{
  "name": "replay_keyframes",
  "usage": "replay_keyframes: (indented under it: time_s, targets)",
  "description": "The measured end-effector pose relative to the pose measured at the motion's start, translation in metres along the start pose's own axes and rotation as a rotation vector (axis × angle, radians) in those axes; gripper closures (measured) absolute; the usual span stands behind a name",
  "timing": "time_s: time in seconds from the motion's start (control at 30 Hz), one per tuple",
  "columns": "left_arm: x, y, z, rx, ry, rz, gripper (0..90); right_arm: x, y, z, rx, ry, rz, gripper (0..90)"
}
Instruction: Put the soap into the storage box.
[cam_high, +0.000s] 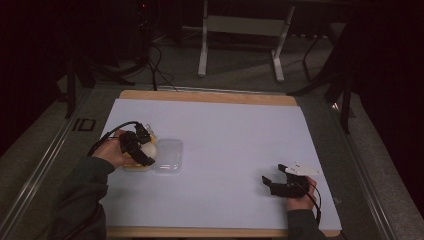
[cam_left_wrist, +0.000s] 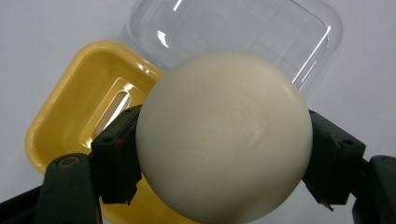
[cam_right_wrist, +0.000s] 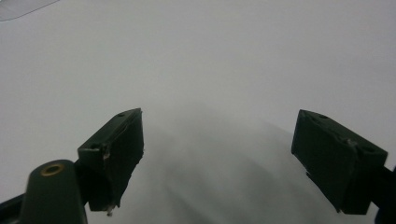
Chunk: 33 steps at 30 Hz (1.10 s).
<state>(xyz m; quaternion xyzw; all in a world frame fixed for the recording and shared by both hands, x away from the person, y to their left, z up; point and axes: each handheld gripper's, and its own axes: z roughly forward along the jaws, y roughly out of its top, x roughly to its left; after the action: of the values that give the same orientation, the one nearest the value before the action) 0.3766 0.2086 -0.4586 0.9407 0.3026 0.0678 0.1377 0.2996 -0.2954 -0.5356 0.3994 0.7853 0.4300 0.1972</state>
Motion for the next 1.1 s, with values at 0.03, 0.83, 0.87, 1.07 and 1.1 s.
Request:
replay_keyframes:
  time_s: [0.03, 0.83, 0.87, 1.07, 1.1]
  targets:
    - [0.0, 0.0, -0.001, -0.001, 0.002, -0.004, 25.0, 0.0, 0.0, 0.0, 0.0, 0.0, 0.0, 16.9]
    - [0.013, -0.009, 0.003, -0.014, 0.03, -0.065, 25.0, 0.0, 0.0, 0.0, 0.001, 0.0, 0.0, 16.9]
    - [0.013, -0.009, 0.003, -0.014, 0.03, -0.065, 25.0, 0.0, 0.0, 0.0, 0.001, 0.0, 0.0, 16.9]
    - [0.016, -0.011, 0.005, 0.014, 0.042, -0.064, 25.0, 0.0, 0.0, 0.0, 0.001, -0.001, -0.001, 16.9]
    - [0.017, -0.011, 0.006, 0.019, 0.041, -0.065, 25.0, 0.0, 0.0, 0.0, 0.001, -0.001, -0.001, 16.9]
